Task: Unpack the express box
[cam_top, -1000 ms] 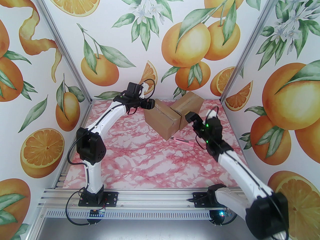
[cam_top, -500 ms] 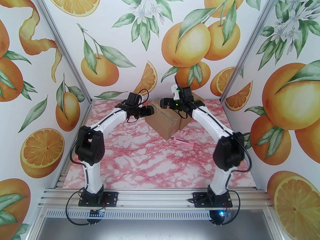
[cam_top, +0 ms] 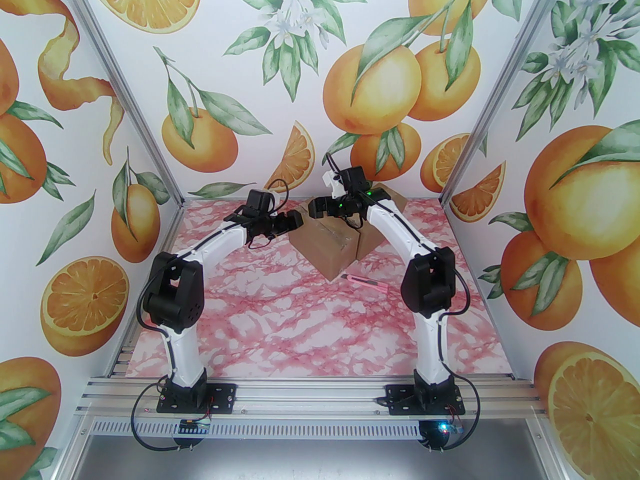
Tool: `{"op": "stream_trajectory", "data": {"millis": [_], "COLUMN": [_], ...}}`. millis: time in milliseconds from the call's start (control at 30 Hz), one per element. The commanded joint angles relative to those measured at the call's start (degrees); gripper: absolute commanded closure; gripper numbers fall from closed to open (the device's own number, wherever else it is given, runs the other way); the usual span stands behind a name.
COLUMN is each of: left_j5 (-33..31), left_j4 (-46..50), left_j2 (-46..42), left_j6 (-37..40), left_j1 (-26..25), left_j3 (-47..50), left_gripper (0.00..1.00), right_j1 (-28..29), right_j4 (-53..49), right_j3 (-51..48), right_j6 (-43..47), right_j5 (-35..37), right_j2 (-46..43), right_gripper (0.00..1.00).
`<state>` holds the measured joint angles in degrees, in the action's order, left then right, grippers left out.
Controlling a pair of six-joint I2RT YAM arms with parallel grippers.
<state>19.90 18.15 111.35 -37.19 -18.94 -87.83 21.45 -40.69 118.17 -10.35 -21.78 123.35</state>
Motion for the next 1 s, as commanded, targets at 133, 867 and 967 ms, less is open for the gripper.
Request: {"op": "stream_trajectory", "data": {"millis": [133, 867, 967], "left_j5": [2.28, -6.06, -6.35], "left_j4": [-3.01, 11.61, 10.36], "left_j2": [2.17, -19.20, -26.11], "left_j6": [-0.89, -4.19, -8.24], "left_j1": [3.29, 8.75, 7.94], "left_j3": [-4.38, 7.66, 15.07], "left_gripper": [0.19, 0.19, 0.19], "right_j1": [2.06, 0.31, 0.46], "right_j4": [-3.10, -5.63, -13.12], "right_j3": [0.03, 2.80, 8.66], "right_j6": [-7.23, 7.64, 11.30], "right_j5": [-9.28, -4.82, -8.95], "right_j2": [0.77, -2.01, 1.67], "right_gripper": [0.12, 0.02, 0.00]}}
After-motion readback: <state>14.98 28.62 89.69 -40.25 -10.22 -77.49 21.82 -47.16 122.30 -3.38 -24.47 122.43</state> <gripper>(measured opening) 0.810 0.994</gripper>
